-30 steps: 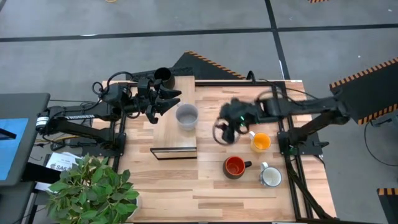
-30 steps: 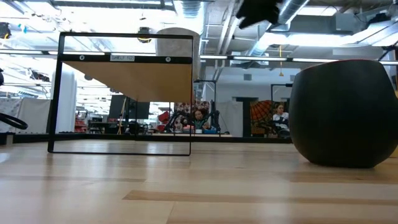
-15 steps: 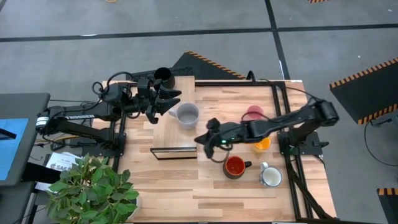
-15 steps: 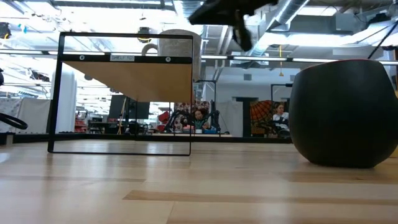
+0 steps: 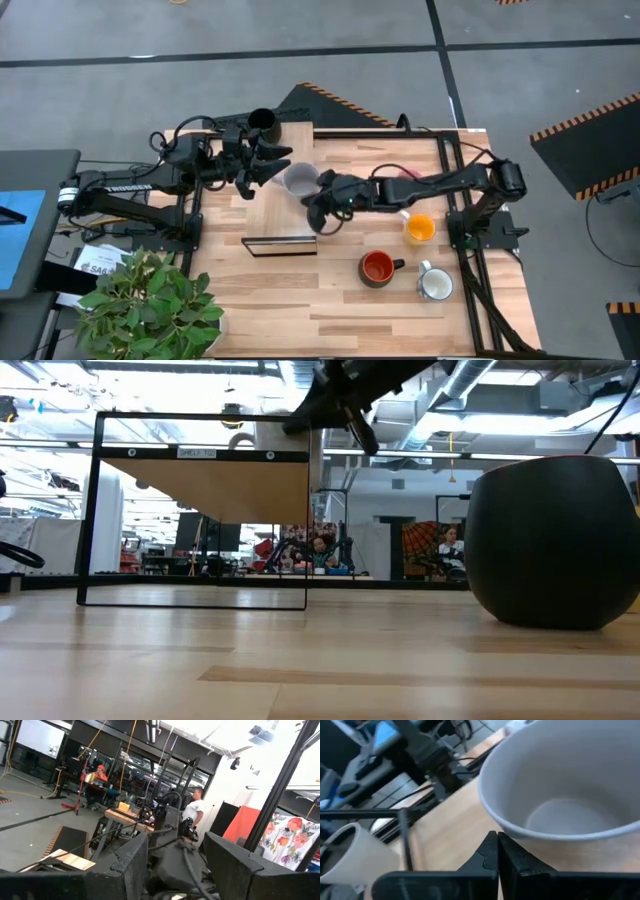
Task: Place coffee mugs
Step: Put the gray mug on the shelf
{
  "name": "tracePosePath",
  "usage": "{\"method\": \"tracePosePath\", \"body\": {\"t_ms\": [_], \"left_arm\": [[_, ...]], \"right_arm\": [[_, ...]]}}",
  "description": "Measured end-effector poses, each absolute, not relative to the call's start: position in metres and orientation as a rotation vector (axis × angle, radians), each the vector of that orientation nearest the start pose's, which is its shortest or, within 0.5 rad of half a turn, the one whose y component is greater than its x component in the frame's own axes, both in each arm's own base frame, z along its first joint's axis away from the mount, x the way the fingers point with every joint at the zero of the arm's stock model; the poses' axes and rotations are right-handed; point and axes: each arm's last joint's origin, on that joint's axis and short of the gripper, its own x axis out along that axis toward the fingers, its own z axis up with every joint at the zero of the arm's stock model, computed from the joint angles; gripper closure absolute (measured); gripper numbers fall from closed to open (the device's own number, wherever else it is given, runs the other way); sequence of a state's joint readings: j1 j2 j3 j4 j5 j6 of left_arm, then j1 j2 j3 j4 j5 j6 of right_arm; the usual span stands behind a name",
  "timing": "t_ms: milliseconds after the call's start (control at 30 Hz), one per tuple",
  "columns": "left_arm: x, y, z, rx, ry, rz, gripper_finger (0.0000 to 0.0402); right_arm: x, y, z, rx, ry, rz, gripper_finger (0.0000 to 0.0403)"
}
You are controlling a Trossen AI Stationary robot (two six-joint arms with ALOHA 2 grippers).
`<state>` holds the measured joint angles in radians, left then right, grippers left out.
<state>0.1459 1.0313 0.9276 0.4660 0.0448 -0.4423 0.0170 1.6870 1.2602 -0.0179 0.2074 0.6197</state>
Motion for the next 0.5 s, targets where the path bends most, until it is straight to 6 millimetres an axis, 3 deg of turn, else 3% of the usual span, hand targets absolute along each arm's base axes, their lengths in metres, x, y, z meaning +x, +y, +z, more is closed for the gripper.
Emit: {"method": "tracePosePath", "body": {"t_ms": [500], "left_arm": [[0.223, 0.031, 0.398, -0.403, -0.37, 0.02, 0.0222]], "right_arm": [[0.386, -0.062, 0.275, 0.523, 0.302, -0.449, 0.0385]]}}
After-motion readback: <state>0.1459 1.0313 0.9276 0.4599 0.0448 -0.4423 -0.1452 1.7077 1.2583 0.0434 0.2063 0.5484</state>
